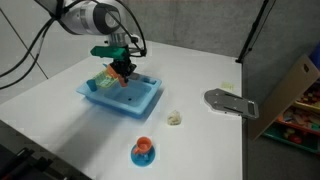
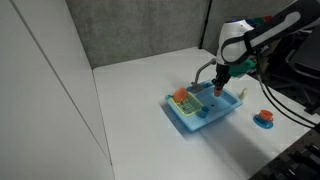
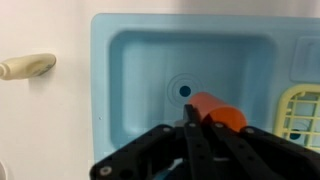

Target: Move the orange cup from the sink to beside the sink

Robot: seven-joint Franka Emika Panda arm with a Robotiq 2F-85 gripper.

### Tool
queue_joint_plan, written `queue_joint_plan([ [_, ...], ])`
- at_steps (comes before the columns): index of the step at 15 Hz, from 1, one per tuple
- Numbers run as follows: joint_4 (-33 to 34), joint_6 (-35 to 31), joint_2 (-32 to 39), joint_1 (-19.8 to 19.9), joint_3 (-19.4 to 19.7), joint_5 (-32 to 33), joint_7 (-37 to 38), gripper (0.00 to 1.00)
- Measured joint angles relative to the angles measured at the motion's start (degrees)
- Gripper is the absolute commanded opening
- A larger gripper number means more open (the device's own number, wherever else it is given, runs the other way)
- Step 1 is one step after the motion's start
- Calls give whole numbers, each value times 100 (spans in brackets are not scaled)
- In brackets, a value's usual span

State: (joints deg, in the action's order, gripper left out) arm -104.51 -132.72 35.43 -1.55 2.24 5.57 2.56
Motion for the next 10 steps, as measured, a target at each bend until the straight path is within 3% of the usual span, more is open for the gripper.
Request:
queue_joint_plan([
  [10, -35, -35, -97, -37, -79, 0, -7, 3],
])
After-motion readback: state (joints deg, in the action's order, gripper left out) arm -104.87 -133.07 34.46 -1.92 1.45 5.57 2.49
